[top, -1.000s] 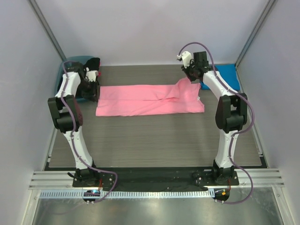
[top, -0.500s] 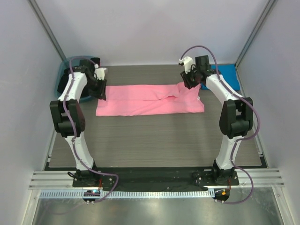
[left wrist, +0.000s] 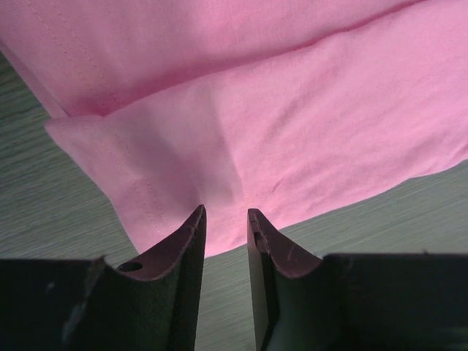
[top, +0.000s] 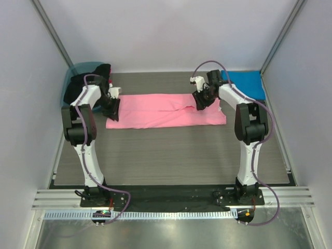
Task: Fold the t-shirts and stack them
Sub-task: Fold the tshirt
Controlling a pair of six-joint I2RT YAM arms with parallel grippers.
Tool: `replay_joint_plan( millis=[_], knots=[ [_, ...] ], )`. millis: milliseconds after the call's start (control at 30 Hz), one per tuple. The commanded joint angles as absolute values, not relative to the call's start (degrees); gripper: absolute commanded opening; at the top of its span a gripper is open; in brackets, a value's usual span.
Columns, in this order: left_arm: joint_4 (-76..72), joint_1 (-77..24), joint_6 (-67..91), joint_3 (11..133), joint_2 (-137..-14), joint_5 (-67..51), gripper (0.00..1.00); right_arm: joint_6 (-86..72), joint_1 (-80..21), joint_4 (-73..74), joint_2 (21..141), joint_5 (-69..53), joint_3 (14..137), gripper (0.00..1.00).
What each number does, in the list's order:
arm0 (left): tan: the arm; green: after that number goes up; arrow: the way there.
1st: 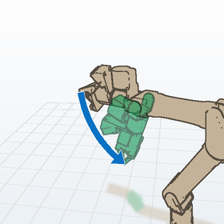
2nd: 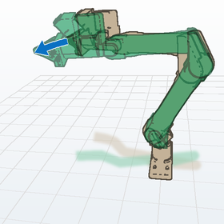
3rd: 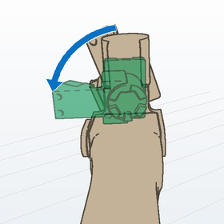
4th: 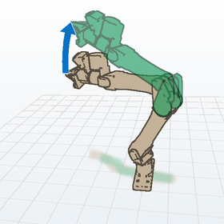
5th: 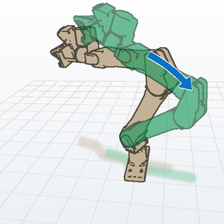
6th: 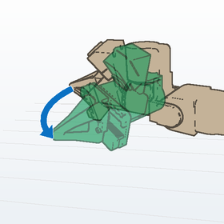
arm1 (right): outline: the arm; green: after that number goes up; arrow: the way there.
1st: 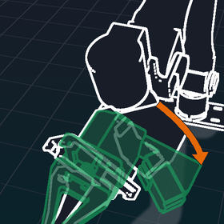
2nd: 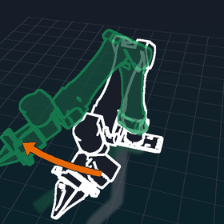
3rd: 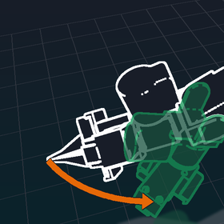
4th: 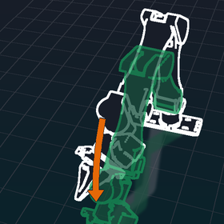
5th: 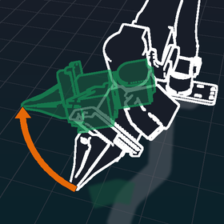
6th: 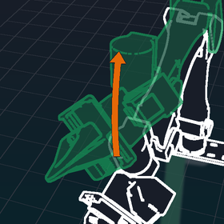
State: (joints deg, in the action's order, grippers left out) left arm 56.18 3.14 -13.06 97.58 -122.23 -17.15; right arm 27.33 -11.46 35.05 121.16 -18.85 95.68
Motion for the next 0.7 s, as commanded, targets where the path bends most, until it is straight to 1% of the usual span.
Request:
replay_joint_plan(
  millis=[0, 300, 433, 533, 567, 667],
  knots=[
    [54.9, 3.4, -13.4, 96.5, -121.6, -16.0, 0.30, 27.4, -11.5, 35.9, 123.3, -20.4, 100.6, 0.48],
    [54.4, 3.3, -13.7, 95.2, -122.3, -15.3, 0.30, 27.2, -11.6, 36.9, 126.0, -22.0, 104.3, 0.48],
    [54.5, 3.3, -13.6, 95.4, -122.8, -15.3, 0.30, 27.2, -11.8, 37.9, 126.8, -23.1, 105.3, 0.43],
    [54.6, 3.3, -13.7, 95.7, -123.2, -15.3, 0.30, 27.2, -12.0, 38.1, 127.1, -23.4, 105.5, 0.28],
    [54.5, 3.3, -13.6, 95.7, -123.3, -15.3, 0.30, 27.2, -12.0, 38.1, 127.1, -23.5, 105.6, 0.18],
    [54.6, 3.3, -13.7, 95.7, -123.3, -15.2, 0.30, 26.9, -12.3, 38.2, 127.7, -23.6, 106.3, 0.07]
  ],
)
